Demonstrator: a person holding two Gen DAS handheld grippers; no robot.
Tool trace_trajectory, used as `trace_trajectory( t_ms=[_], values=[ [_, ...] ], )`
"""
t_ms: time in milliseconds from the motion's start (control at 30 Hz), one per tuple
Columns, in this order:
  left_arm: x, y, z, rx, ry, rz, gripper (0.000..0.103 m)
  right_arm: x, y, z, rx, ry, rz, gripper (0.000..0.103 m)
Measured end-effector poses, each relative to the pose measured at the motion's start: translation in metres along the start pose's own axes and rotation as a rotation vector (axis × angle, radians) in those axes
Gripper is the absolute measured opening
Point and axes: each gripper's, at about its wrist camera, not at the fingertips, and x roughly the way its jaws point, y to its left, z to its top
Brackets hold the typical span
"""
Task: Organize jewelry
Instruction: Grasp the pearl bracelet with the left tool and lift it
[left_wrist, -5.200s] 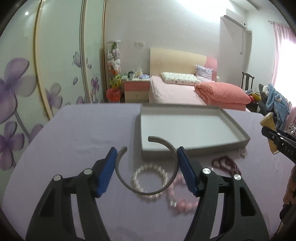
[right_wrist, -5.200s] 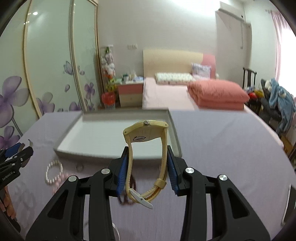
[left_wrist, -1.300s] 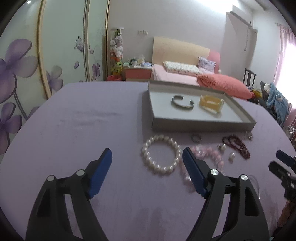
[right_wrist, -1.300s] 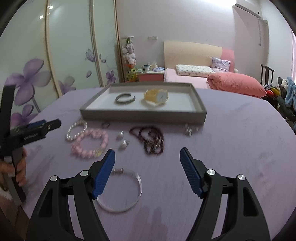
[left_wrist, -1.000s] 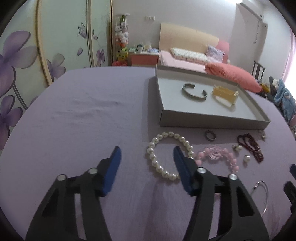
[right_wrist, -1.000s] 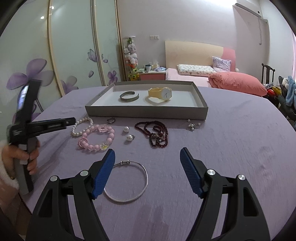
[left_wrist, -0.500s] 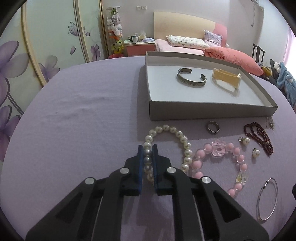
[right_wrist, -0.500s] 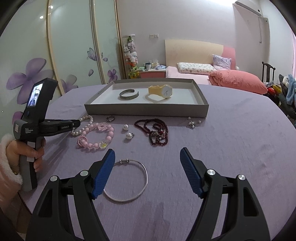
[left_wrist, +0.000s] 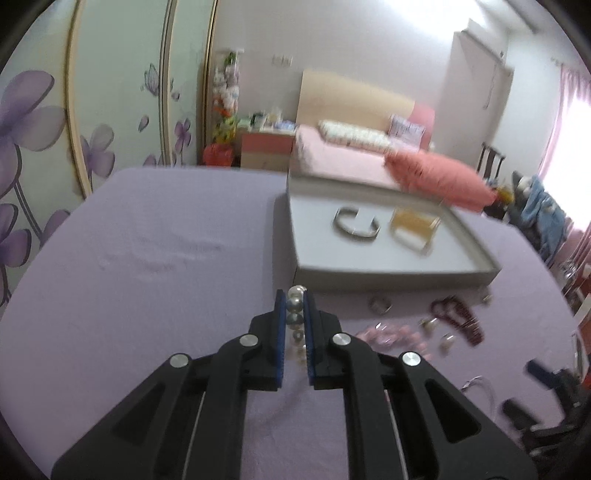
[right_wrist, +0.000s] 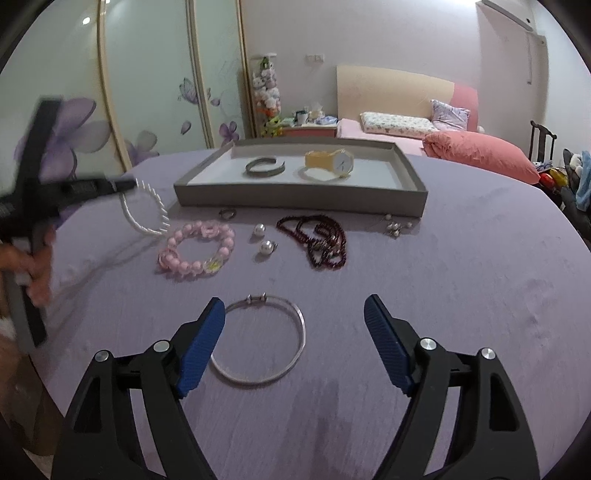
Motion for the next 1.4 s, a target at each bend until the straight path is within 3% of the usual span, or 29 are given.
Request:
trace_trajectory(
  t_ms=[200,500,967,1033,1133,1400],
  values=[
    [-0.028,-0.002,0.007,-0.010,-0.062,-0.032,0.010,0.011,0.010,-0.004,-0.027,0.074,0.010,0.086],
    [-0.038,-0.002,0.010,-0.017,-0.080,-0.055,0.010,0.030,0.024,-0.010,-0.090,0.188,-0.020,0.088],
    [-0.037,-0.001,0.009,-0.020,-0.076,-0.057,0.010,0.037,0.024,-0.005,-0.087,0.212,0.003,0.094],
    [-0.036,-0.001,0.008,-0.020,-0.074,-0.057,0.010,0.037,0.023,-0.005,-0.089,0.210,0.005,0.090],
    [-0.036,-0.001,0.008,-0.021,-0.074,-0.058,0.010,0.034,0.023,-0.005,-0.097,0.186,0.011,0.072],
    [-0.034,-0.002,0.006,-0.019,-0.072,-0.059,0.010,0.035,0.019,-0.004,-0.091,0.178,0.005,0.071]
  ],
)
